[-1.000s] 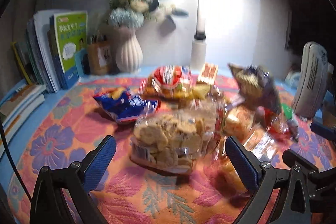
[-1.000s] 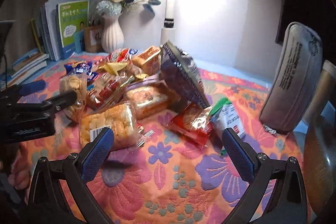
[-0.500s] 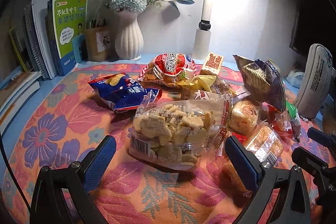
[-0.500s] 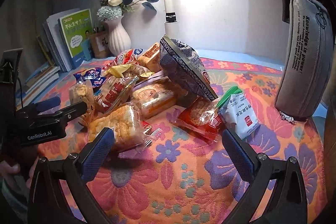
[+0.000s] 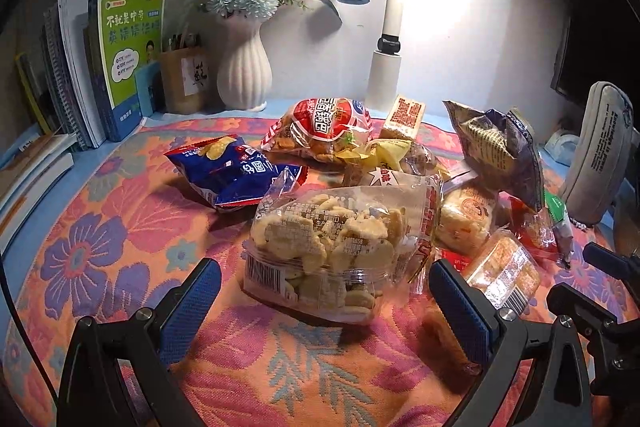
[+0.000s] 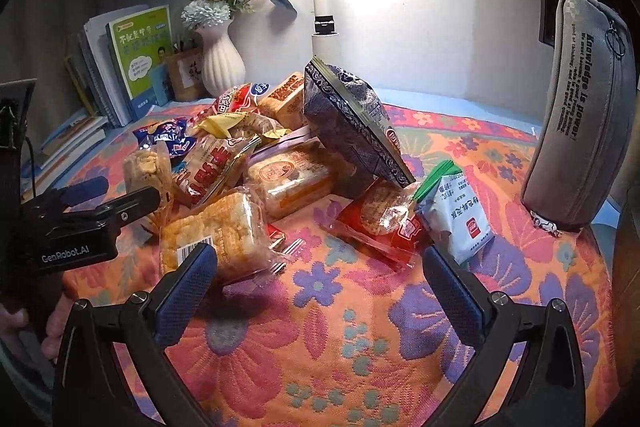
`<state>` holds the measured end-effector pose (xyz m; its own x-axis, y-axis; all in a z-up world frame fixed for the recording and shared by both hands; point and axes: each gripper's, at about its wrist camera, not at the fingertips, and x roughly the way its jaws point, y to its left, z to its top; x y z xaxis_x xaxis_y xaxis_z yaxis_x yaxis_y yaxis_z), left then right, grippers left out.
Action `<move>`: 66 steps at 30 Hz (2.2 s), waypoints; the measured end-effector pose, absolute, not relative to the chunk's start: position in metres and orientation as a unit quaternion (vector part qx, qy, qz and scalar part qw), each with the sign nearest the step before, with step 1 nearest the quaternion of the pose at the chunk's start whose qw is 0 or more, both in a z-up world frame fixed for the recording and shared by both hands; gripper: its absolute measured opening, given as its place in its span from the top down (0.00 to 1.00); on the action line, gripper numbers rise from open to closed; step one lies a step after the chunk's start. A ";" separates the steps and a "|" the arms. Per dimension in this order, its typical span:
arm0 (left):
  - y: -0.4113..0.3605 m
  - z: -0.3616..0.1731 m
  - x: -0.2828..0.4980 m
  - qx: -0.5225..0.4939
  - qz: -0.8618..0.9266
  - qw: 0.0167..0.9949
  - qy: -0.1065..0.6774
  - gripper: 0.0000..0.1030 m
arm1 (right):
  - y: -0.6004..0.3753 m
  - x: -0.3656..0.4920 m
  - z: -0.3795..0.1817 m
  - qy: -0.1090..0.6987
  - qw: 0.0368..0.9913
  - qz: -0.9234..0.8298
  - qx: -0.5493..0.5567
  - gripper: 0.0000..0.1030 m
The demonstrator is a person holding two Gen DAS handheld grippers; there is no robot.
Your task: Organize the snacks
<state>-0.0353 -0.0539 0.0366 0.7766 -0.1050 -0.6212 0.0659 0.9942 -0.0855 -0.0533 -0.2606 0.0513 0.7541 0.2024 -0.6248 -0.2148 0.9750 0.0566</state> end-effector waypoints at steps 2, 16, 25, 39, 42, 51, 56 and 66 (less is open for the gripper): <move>-0.054 0.036 -0.035 -0.031 -0.048 0.941 0.332 0.00 | -0.262 -0.053 0.051 0.333 0.936 0.111 -0.008 0.00; -0.053 0.036 -0.033 -0.033 -0.050 0.939 0.338 0.00 | -0.262 -0.052 0.050 0.336 0.935 0.110 -0.008 0.00; -0.053 0.035 -0.033 -0.033 -0.047 0.939 0.340 0.00 | -0.262 -0.050 0.049 0.338 0.935 0.110 -0.008 0.00; -0.055 0.035 -0.033 -0.033 -0.047 0.939 0.340 0.00 | -0.263 -0.048 0.048 0.342 0.933 0.107 -0.010 0.00; -0.054 0.035 -0.033 -0.033 -0.047 0.939 0.340 0.00 | -0.264 -0.048 0.047 0.343 0.933 0.107 -0.010 0.00; -0.054 0.035 -0.032 -0.034 -0.047 0.939 0.340 0.00 | -0.263 -0.047 0.047 0.346 0.932 0.107 -0.013 0.00; -0.054 0.035 -0.032 -0.033 -0.047 0.938 0.341 0.00 | -0.263 -0.046 0.047 0.347 0.932 0.107 -0.013 0.00; -0.054 0.035 -0.032 -0.034 -0.047 0.938 0.341 0.00 | -0.263 -0.046 0.046 0.348 0.931 0.106 -0.014 0.00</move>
<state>-0.0318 -0.0539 0.0353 0.7637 -0.1115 -0.6359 0.0651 0.9933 -0.0960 -0.0462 -0.2629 0.0465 0.7356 0.1884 -0.6507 -0.2076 0.9770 0.0482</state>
